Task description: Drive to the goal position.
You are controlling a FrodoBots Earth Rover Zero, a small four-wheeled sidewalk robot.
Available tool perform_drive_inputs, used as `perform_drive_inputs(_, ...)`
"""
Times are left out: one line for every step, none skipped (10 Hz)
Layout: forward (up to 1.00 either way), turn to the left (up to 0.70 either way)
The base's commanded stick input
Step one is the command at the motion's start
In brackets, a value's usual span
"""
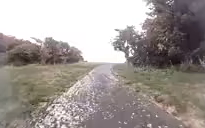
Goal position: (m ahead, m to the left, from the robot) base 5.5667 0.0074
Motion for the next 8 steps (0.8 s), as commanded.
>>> perform_drive_inputs(1.0, 0.0)
perform_drive_inputs(1.0, 0.0)
perform_drive_inputs(1.0, -0.34)
perform_drive_inputs(1.0, -0.38)
perform_drive_inputs(1.0, -0.3)
perform_drive_inputs(1.0, -0.12)
perform_drive_inputs(1.0, 0.0)
perform_drive_inputs(1.0, 0.0)
